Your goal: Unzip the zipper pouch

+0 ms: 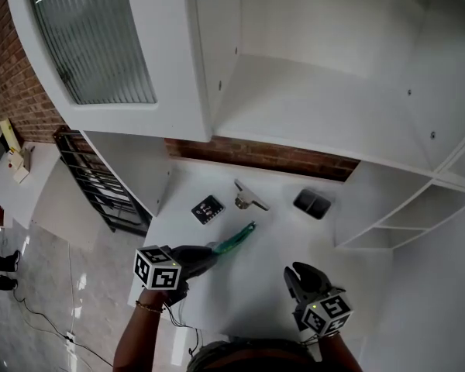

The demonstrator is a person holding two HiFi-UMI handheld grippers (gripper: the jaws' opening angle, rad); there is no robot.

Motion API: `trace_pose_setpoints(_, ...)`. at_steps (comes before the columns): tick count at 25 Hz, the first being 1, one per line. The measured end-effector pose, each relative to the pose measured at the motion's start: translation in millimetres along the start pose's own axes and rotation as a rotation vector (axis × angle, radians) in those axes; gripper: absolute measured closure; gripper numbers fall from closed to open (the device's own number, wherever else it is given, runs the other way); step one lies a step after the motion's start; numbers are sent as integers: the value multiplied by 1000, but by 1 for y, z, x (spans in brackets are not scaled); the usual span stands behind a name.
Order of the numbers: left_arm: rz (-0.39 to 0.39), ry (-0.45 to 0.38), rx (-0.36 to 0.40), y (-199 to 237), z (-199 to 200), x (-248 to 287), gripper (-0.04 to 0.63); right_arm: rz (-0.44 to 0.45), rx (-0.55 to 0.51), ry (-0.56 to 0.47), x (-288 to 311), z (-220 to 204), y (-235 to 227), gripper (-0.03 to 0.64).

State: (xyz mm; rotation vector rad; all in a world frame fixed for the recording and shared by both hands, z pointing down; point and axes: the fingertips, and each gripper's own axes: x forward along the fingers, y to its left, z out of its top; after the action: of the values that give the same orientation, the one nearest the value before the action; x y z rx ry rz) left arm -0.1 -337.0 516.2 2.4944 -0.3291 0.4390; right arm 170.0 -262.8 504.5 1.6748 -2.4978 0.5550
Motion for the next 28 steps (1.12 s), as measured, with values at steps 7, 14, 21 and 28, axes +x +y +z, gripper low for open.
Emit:
trace_pose_setpoints(7,34,-23,45,37,33,7,546,-15,13,8,4,-1,-10,525)
trace_pose_setpoints(14,-19,-30,23,57,32,23,546,-34,15,20,7,-4,-18,525)
trace_pose_setpoints(21,-79,-25,-82,50,-5,42,546,-29,24,19,12,-7,-13,525)
trace_pose_setpoints(28,-91,14,-95,38,-40,59,541,-26,19,31,13,-11,-10,525)
